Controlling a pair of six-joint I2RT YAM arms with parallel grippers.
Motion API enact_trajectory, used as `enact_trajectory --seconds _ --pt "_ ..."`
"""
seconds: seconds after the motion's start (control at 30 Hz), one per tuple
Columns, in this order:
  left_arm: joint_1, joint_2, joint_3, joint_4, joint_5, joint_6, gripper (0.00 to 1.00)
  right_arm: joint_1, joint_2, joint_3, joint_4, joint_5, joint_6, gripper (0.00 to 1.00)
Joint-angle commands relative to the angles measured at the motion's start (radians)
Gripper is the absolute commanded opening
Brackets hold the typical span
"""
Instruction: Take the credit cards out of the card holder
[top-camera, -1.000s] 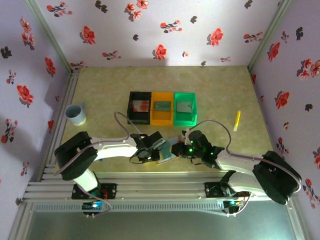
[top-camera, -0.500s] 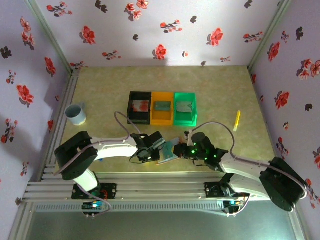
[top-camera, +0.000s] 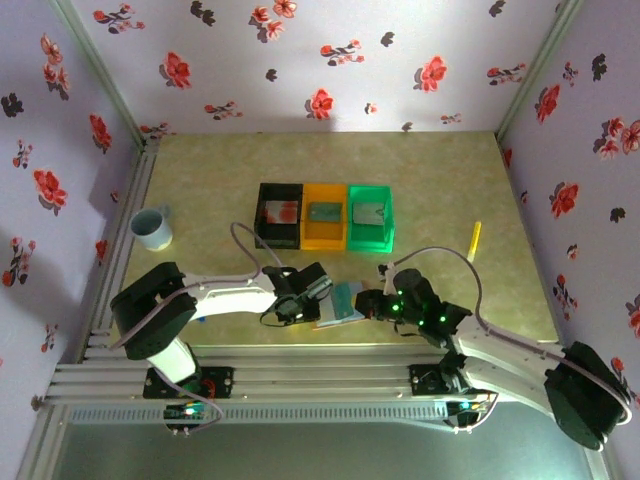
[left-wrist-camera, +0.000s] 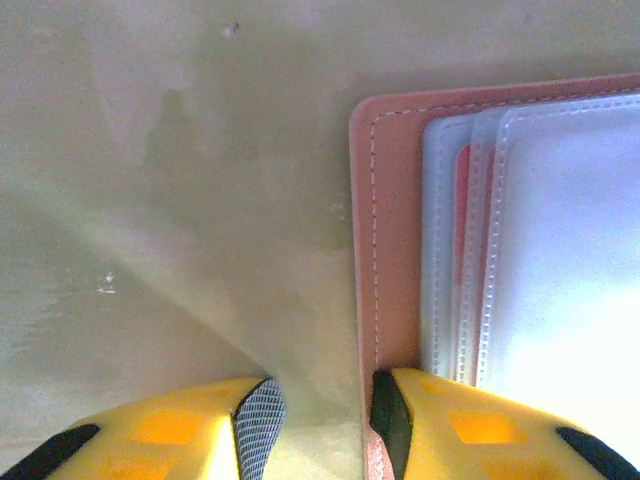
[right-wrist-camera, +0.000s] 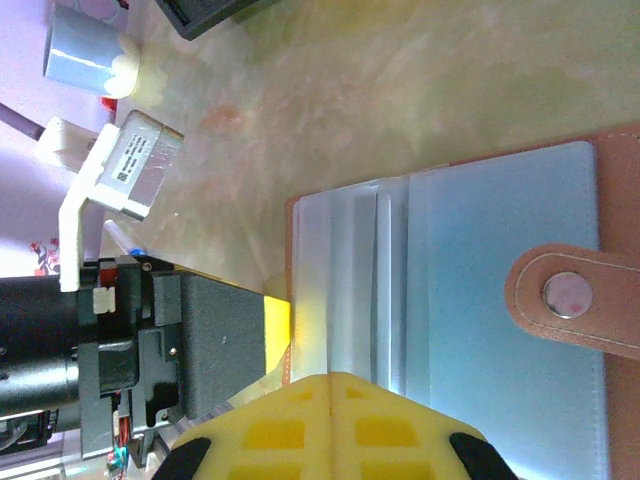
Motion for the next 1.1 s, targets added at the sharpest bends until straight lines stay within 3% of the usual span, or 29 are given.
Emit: enact_trajectory --seconds 0.0,0.23,0.67,0.83,1.07 --pt "-0.026 0.202 -0.087 0.167 0.118 0.033 0.38 -0.013 -0.052 -0.017 -0.065 0.018 -0.031 0.00" --pt "0.005 0.083 -0.085 0.118 0.093 0.083 0.40 -0.024 -0.147 -0.021 -0.124 0.023 -0.036 0.00" --pt "0.064 -0.338 -0.060 -0.054 -0.020 0.248 0.51 -0.030 -0.176 -0.009 -0.083 -0.014 -0.033 0.00" --pt "0.076 -0.509 -0.143 0.062 -0.009 0.276 0.56 -0.033 -0.173 0.002 -0.050 -0.034 -0.029 0.00" --pt "0.076 -0.659 -0.310 0.380 0.093 0.258 0.59 -0.032 -0.172 0.014 0.028 -0.073 0.000 0.00"
